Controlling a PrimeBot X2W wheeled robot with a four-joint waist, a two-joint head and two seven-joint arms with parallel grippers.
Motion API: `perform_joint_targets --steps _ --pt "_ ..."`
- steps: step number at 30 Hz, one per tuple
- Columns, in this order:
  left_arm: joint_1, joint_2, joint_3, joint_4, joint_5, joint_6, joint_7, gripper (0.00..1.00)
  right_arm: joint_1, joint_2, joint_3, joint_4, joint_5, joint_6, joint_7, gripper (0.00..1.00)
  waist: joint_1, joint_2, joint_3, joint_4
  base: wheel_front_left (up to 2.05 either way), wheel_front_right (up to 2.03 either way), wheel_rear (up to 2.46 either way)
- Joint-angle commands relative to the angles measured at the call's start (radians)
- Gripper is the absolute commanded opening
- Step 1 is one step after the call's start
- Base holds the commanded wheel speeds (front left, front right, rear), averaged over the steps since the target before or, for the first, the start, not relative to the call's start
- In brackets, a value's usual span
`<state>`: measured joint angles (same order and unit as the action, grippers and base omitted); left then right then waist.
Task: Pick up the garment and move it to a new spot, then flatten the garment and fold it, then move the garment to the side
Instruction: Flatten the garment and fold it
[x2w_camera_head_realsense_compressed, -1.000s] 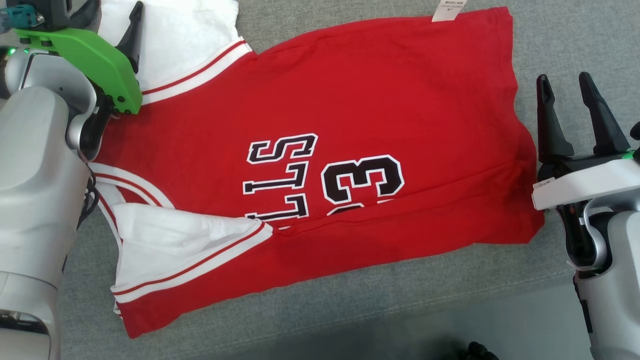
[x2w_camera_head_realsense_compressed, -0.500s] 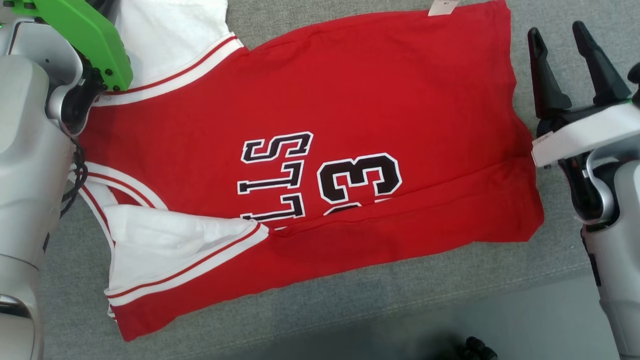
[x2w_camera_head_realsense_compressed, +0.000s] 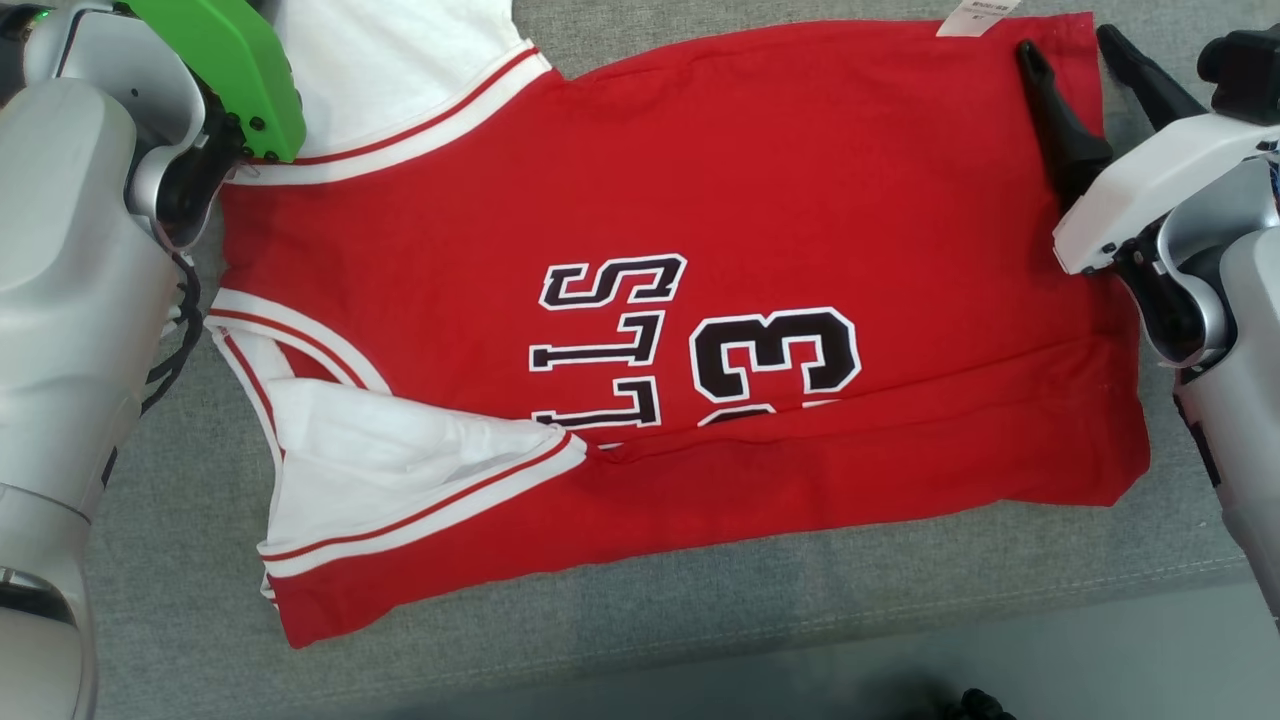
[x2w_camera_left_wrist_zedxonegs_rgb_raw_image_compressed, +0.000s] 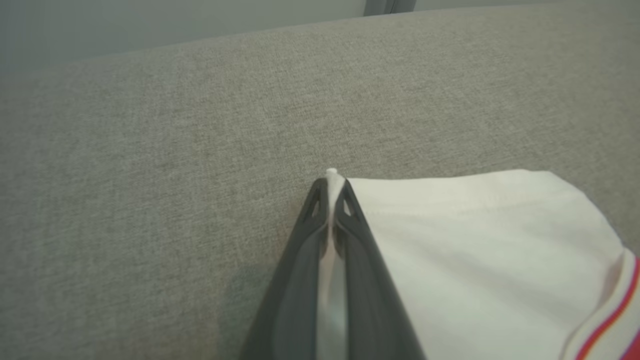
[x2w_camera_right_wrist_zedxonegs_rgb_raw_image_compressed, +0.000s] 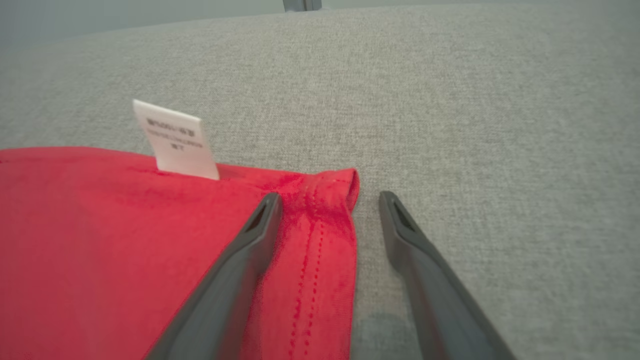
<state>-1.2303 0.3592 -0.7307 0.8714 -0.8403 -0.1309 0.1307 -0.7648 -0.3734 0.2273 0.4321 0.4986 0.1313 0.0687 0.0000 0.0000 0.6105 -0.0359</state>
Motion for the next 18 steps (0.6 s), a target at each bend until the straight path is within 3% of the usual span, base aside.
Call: perform_joint_targets --steps 1,2,3,4,9,18 --pt "-0.018 0.005 -0.008 -0.002 -0.014 0.001 -0.004 0.00 -0.013 -0.014 0.010 0.016 0.009 -0.001 -0.005 0.99 0.0000 0.0000 0.002 0.005 0.00 0.00 0.00" --pt "-0.020 0.006 -0.014 -0.005 -0.024 0.001 0.002 0.00 -0.018 -0.015 0.019 0.027 0.016 -0.001 -0.010 0.44 0.0000 0.0000 0.002 0.006 0.00 0.00 0.00" --pt "-0.022 0.008 -0.020 -0.010 -0.032 0.001 0.005 0.00 -0.022 -0.020 0.030 0.033 0.020 -0.001 -0.017 0.27 0.0000 0.0000 0.002 0.006 0.00 0.00 0.00" --pt "-0.023 0.012 -0.025 -0.012 -0.042 0.001 0.009 0.00 -0.029 -0.026 0.039 0.035 0.026 -0.001 -0.027 0.00 0.0000 0.0000 0.001 0.007 0.00 0.00 0.00" --pt "-0.031 0.028 -0.041 -0.046 -0.097 0.001 0.034 0.00 -0.044 -0.058 0.073 0.024 0.064 -0.001 -0.066 0.00 0.0000 0.0000 -0.010 0.014 0.00 0.00 0.00" --pt "-0.013 0.093 -0.080 -0.169 -0.152 0.001 0.054 0.00 0.006 -0.171 0.155 -0.069 0.097 -0.001 -0.104 0.00 0.0000 0.0000 -0.038 0.040 0.00 0.00 0.00"
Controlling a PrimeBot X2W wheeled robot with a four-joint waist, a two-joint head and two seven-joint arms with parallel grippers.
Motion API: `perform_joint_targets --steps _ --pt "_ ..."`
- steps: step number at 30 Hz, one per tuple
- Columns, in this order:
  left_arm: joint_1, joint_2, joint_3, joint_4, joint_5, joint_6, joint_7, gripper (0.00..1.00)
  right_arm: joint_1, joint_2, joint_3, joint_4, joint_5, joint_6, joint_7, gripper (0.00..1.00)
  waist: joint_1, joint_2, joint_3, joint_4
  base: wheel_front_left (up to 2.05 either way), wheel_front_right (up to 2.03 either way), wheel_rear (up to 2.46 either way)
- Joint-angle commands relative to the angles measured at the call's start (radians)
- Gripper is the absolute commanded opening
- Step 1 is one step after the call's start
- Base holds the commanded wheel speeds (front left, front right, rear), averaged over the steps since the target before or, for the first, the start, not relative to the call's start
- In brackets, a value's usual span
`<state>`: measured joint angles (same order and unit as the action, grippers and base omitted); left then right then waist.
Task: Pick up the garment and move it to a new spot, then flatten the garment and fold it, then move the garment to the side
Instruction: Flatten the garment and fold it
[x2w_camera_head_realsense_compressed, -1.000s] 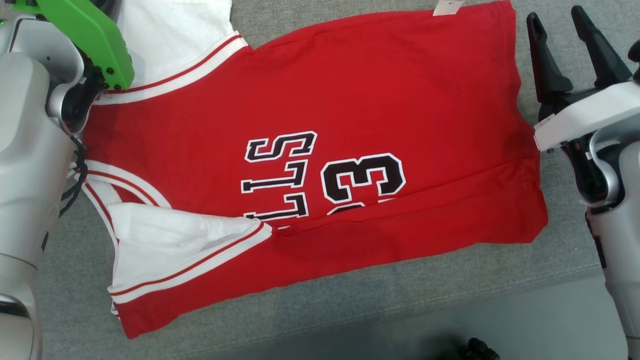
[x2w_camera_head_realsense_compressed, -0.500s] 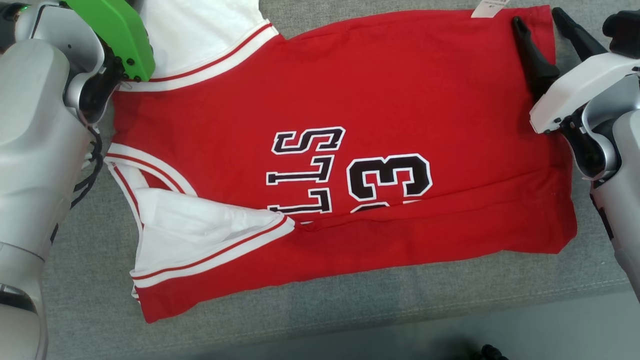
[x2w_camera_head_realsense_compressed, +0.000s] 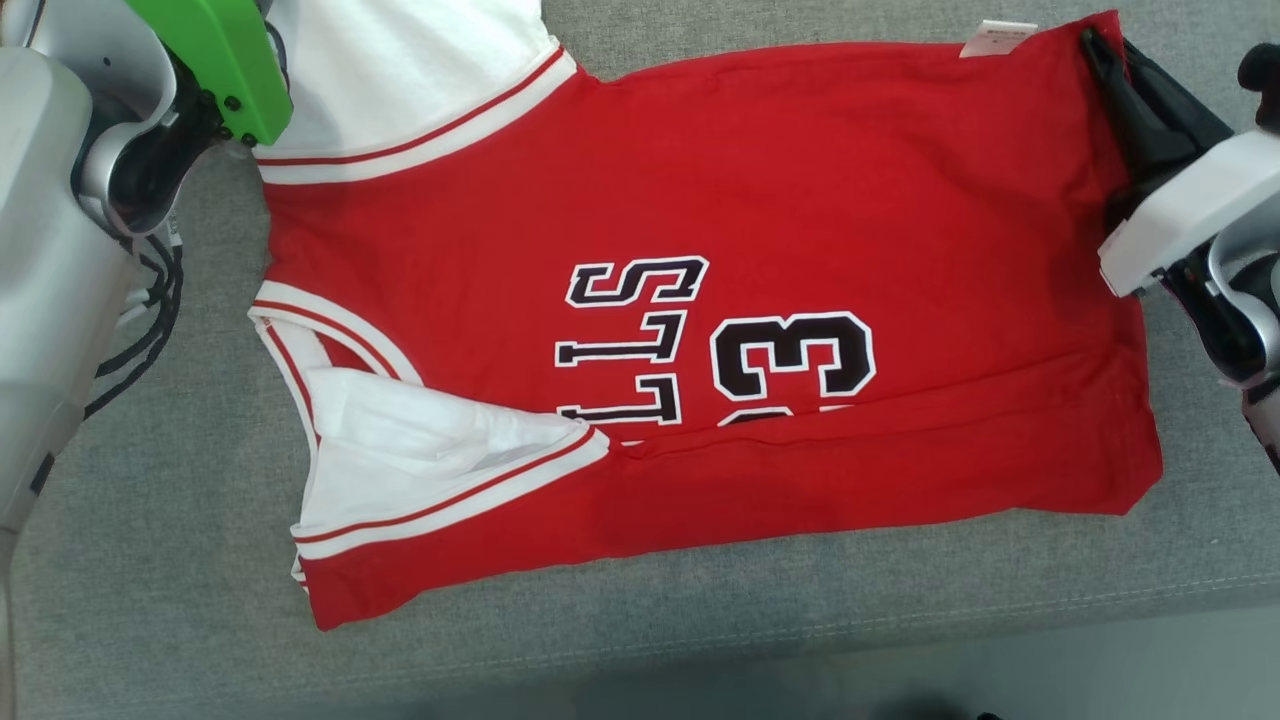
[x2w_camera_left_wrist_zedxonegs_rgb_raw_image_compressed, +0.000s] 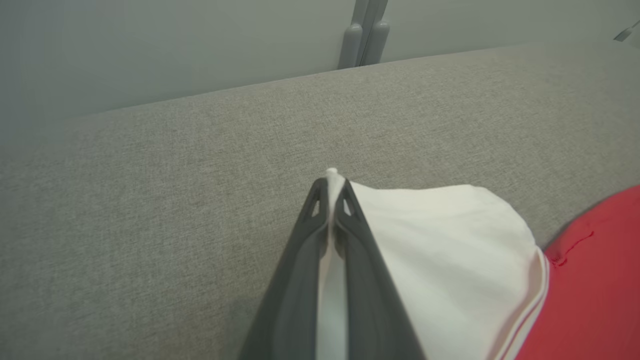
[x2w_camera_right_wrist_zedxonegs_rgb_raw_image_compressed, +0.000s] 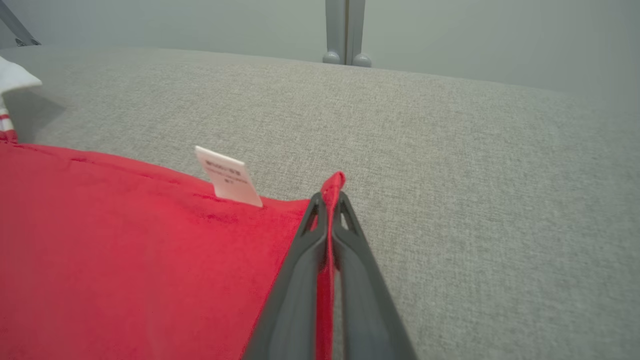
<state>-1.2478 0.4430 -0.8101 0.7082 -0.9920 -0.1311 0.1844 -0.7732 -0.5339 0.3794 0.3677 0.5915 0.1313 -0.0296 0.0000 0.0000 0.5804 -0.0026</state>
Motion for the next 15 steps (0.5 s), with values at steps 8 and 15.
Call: perform_joint_targets --steps 8,15 --pt "0.139 0.121 -0.007 -0.211 -0.022 0.010 -0.072 0.00 0.138 -0.138 0.086 -0.153 0.075 -0.001 -0.076 0.00 0.0000 0.0000 -0.051 0.022 0.00 0.00 0.00" --pt "0.357 0.233 0.034 -0.518 -0.034 0.127 -0.183 0.00 0.215 -0.246 0.111 -0.196 0.006 -0.001 -0.182 0.00 0.0000 0.0000 -0.075 0.039 0.00 0.00 0.00"
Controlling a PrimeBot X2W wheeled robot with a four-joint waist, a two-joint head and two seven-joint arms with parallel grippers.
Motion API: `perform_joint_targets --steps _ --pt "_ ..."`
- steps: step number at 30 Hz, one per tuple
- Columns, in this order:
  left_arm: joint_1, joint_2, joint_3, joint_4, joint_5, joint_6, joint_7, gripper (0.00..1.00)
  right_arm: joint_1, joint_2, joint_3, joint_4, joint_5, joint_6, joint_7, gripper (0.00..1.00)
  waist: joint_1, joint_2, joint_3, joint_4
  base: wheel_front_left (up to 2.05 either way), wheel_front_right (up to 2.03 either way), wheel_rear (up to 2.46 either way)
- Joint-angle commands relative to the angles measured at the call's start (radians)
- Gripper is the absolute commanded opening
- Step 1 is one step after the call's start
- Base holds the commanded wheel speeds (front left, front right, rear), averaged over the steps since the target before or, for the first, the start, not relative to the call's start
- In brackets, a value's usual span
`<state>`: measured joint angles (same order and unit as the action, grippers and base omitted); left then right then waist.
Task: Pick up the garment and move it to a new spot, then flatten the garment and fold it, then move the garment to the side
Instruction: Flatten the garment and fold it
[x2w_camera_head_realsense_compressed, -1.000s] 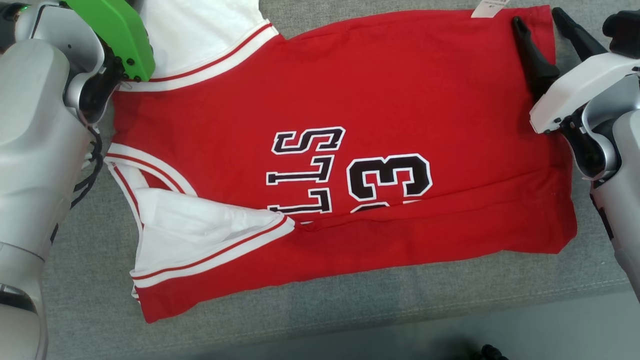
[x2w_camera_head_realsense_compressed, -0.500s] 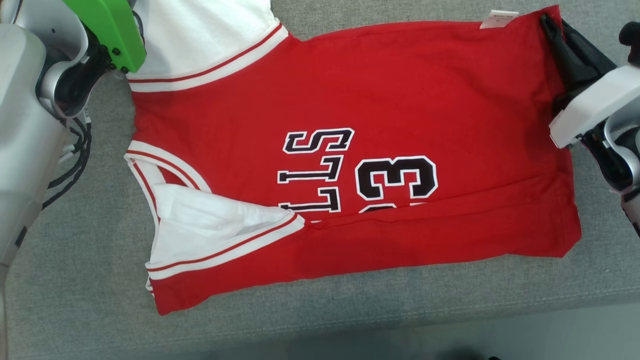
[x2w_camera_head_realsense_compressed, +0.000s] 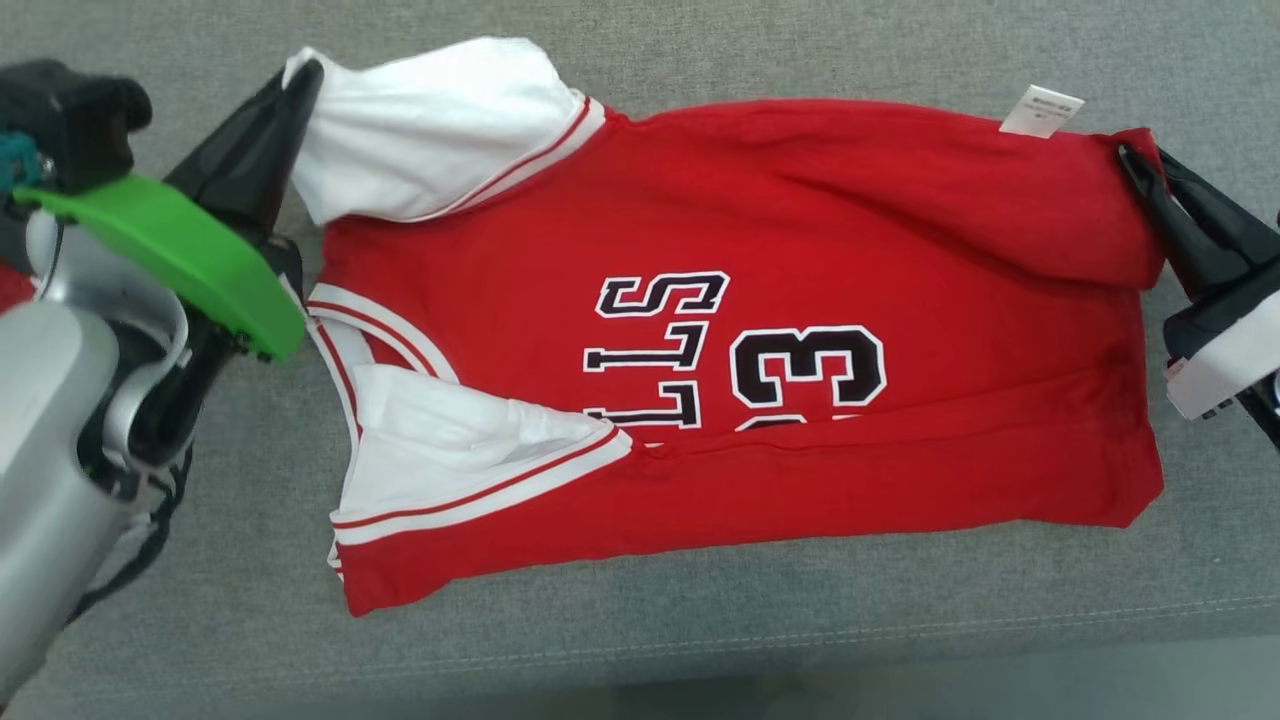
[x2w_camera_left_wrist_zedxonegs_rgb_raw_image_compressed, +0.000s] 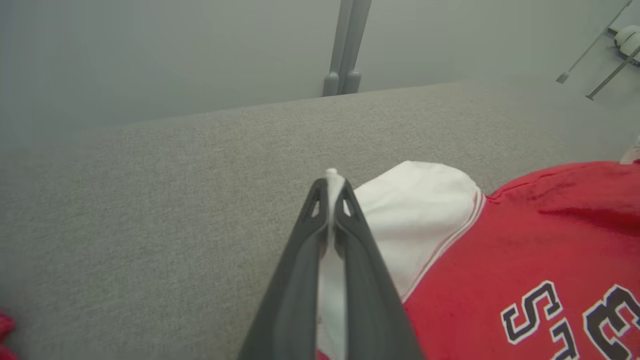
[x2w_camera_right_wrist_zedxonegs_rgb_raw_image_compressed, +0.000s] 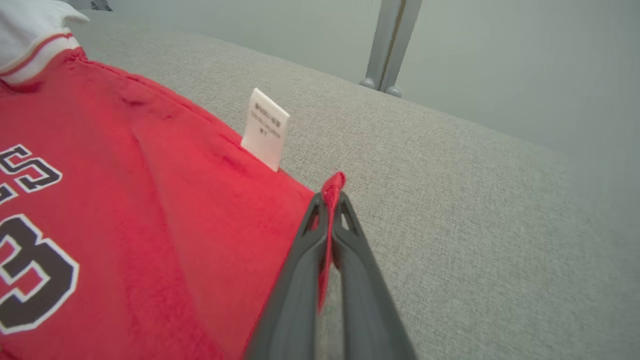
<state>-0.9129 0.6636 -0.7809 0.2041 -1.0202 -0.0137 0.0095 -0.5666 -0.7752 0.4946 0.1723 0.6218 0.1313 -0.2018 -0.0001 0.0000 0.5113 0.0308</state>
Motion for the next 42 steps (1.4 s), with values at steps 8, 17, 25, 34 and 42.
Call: perform_joint_targets --steps 8,17,25,34,42 --pt "0.274 0.123 0.037 -0.354 -0.016 0.175 -0.106 0.00 0.086 0.032 -0.094 0.042 -0.197 -0.001 -0.059 0.00 0.0001 0.0000 -0.028 0.022 0.00 0.00 0.00" --pt "0.531 0.146 0.033 -0.544 -0.088 0.285 -0.193 0.00 0.230 0.093 -0.156 0.027 -0.231 -0.001 -0.063 0.00 0.0001 0.0000 -0.062 0.021 0.00 0.00 0.00" --pt "0.619 0.119 0.025 -0.537 -0.136 0.285 -0.220 0.00 0.310 0.127 -0.170 0.024 -0.188 -0.001 -0.064 0.00 0.0001 0.0000 -0.087 0.024 0.00 0.00 0.00" --pt "0.659 0.080 0.012 -0.470 -0.154 0.289 -0.227 1.00 0.419 0.189 -0.220 -0.030 -0.002 -0.001 -0.064 1.00 0.0001 0.0000 -0.130 0.031 0.00 0.00 0.00" --pt "0.653 0.040 0.102 -0.451 -0.065 0.369 -0.269 1.00 0.540 0.299 -0.392 -0.184 0.078 -0.001 -0.063 1.00 0.0001 0.0000 -0.177 0.031 0.00 0.00 0.00"
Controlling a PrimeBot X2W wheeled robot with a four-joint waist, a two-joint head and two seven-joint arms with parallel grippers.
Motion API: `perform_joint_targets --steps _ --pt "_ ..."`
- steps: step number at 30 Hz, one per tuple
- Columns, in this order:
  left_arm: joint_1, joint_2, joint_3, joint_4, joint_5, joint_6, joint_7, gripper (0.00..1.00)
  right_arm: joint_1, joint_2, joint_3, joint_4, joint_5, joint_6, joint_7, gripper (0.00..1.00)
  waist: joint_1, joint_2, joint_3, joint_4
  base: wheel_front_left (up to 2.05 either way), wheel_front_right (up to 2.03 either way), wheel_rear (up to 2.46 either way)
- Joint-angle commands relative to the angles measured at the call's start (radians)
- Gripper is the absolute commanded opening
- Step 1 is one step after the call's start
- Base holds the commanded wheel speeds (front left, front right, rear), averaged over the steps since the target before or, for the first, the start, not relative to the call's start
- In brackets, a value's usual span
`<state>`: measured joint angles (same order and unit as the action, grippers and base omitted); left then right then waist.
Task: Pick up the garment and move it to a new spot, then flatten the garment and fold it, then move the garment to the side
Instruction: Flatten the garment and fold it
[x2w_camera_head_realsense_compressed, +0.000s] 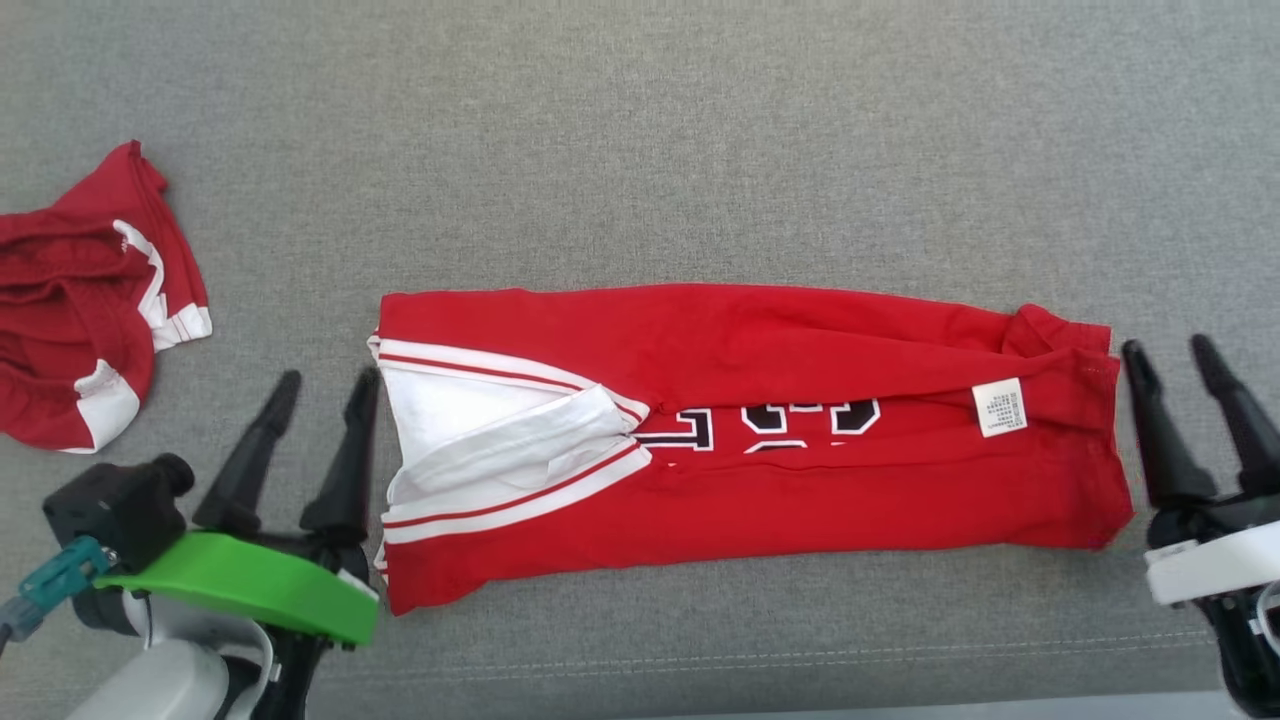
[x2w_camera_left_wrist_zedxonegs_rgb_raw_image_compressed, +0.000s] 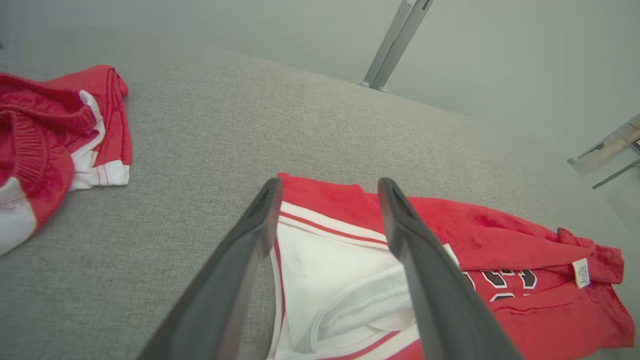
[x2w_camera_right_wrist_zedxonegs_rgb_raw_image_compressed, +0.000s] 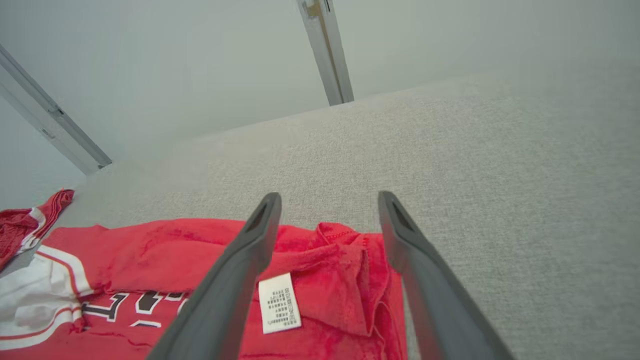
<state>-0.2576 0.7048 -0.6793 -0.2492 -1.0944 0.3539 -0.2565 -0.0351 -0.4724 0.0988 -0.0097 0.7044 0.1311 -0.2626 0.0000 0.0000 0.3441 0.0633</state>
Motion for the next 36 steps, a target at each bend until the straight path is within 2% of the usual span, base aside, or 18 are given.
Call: perform_joint_targets --steps 1,7,14,21,26,36 --pt "-0.012 -0.012 0.022 0.003 0.029 0.014 -0.006 1.00 0.011 0.019 -0.029 -0.010 -0.017 -0.001 -0.002 1.00 0.0000 0.0000 -0.015 -0.003 0.00 0.00 0.00" --pt "-0.061 -0.070 0.069 0.027 0.166 0.052 -0.008 1.00 -0.023 0.149 -0.178 -0.010 -0.142 -0.001 0.001 1.00 0.0000 0.0000 -0.056 -0.012 0.00 0.00 0.00" --pt "-0.038 -0.172 0.120 0.126 0.305 0.039 -0.008 1.00 -0.050 0.229 -0.169 0.019 -0.298 -0.001 0.039 1.00 0.0000 0.0000 -0.107 -0.022 0.00 0.00 0.00" --pt "0.043 -0.250 0.173 0.215 0.459 0.006 -0.008 1.00 -0.007 0.260 -0.131 0.060 -0.365 -0.001 0.047 1.00 0.0000 0.0000 -0.154 -0.016 0.00 0.00 0.00" --pt "0.092 -0.303 0.216 0.244 0.520 -0.040 -0.008 1.00 0.025 0.275 -0.129 0.080 -0.373 -0.001 0.045 1.00 0.0000 0.0000 -0.182 -0.010 0.00 0.00 0.00" --pt "0.121 -0.363 0.276 0.303 0.609 -0.119 -0.008 1.00 0.027 0.279 -0.119 0.098 -0.372 -0.001 0.052 1.00 0.0000 0.0000 -0.196 -0.005 0.00 0.00 0.00"
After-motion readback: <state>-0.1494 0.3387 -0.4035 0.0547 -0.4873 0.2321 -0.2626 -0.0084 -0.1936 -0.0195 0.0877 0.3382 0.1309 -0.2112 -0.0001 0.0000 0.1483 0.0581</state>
